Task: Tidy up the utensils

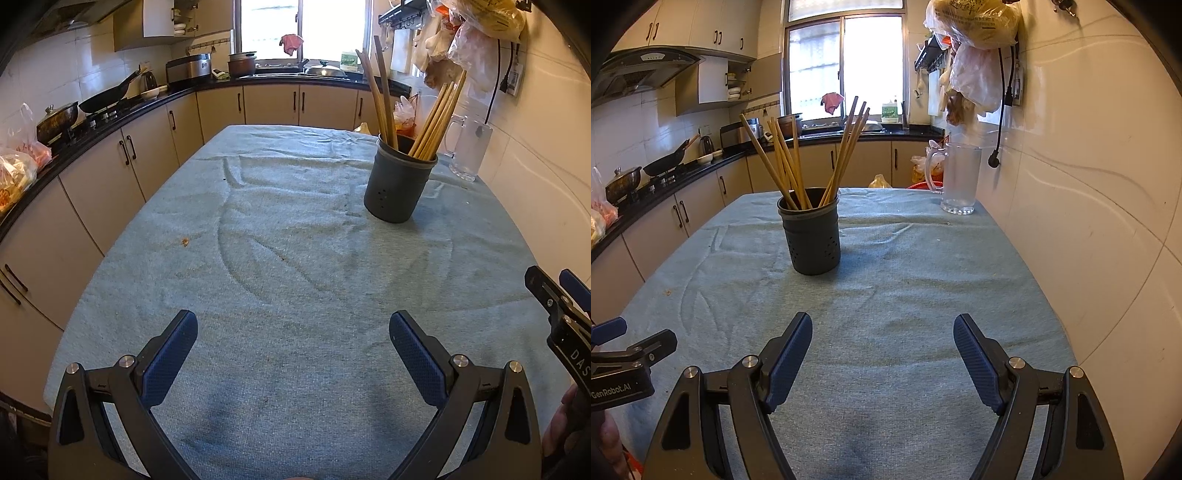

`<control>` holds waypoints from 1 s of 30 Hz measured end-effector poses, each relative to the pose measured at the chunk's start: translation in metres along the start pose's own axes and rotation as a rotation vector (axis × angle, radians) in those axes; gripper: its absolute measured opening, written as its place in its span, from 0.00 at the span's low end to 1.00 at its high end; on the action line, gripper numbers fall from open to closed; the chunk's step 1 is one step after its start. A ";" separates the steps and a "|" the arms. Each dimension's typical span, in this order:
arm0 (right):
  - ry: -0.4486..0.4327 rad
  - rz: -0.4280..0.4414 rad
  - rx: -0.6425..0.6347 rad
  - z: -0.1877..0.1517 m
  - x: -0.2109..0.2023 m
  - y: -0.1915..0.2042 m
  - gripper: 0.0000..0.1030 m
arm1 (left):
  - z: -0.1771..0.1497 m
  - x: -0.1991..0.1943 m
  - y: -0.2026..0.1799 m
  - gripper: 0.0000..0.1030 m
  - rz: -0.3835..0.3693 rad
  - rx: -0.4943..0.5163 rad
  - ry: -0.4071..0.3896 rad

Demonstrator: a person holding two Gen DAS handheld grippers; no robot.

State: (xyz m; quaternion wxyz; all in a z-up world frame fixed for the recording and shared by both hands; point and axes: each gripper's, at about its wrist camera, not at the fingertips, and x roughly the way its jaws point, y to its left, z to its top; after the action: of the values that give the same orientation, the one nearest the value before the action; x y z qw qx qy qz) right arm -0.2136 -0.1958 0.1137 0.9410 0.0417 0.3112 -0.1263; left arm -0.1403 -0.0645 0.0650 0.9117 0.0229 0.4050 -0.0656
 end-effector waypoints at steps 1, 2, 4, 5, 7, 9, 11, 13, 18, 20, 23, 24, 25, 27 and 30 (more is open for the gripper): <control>0.000 -0.001 -0.001 0.000 0.000 0.000 0.81 | 0.000 -0.001 -0.001 1.00 0.002 0.001 -0.001; 0.000 -0.001 0.000 0.000 0.000 0.000 0.81 | 0.000 -0.001 -0.001 1.00 0.003 0.002 -0.004; 0.002 0.000 0.003 0.000 0.000 -0.001 0.81 | 0.000 -0.002 -0.002 1.00 0.006 0.004 -0.010; 0.003 0.002 0.007 0.000 0.001 -0.001 0.81 | 0.000 -0.003 -0.003 1.00 0.007 0.005 -0.012; 0.004 0.003 0.012 0.000 0.001 -0.001 0.81 | 0.000 -0.004 -0.003 1.00 0.008 0.006 -0.019; 0.005 0.003 0.014 0.000 0.000 -0.001 0.81 | 0.001 -0.005 -0.003 1.00 0.012 0.010 -0.028; 0.005 0.005 0.013 0.000 0.000 -0.001 0.81 | 0.000 -0.007 -0.004 1.00 0.012 0.012 -0.034; 0.006 0.007 0.012 0.000 0.000 -0.002 0.81 | 0.000 -0.008 -0.004 1.00 0.011 0.015 -0.039; 0.008 0.010 0.008 -0.001 0.001 0.000 0.81 | 0.000 -0.010 -0.004 1.00 0.013 0.015 -0.046; 0.008 0.010 0.007 -0.001 0.001 0.000 0.81 | 0.000 -0.010 -0.004 1.00 0.012 0.014 -0.045; 0.011 0.013 0.004 -0.001 0.001 0.001 0.82 | 0.000 -0.010 -0.004 1.00 0.013 0.017 -0.048; 0.013 0.015 0.004 -0.002 0.002 0.001 0.82 | 0.000 -0.010 -0.004 1.00 0.013 0.017 -0.048; 0.014 0.016 0.004 -0.002 0.002 0.001 0.82 | 0.000 -0.010 -0.004 1.00 0.012 0.017 -0.048; 0.016 0.020 0.005 -0.002 0.002 0.001 0.82 | 0.000 -0.010 -0.004 1.00 0.010 0.016 -0.048; 0.019 0.023 0.005 -0.003 0.003 0.001 0.82 | 0.000 -0.011 -0.004 1.00 0.010 0.016 -0.047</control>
State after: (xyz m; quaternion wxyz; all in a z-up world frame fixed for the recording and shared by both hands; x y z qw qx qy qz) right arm -0.2127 -0.1951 0.1097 0.9392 0.0491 0.3194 -0.1159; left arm -0.1477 -0.0673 0.0731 0.9211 0.0307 0.3828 -0.0648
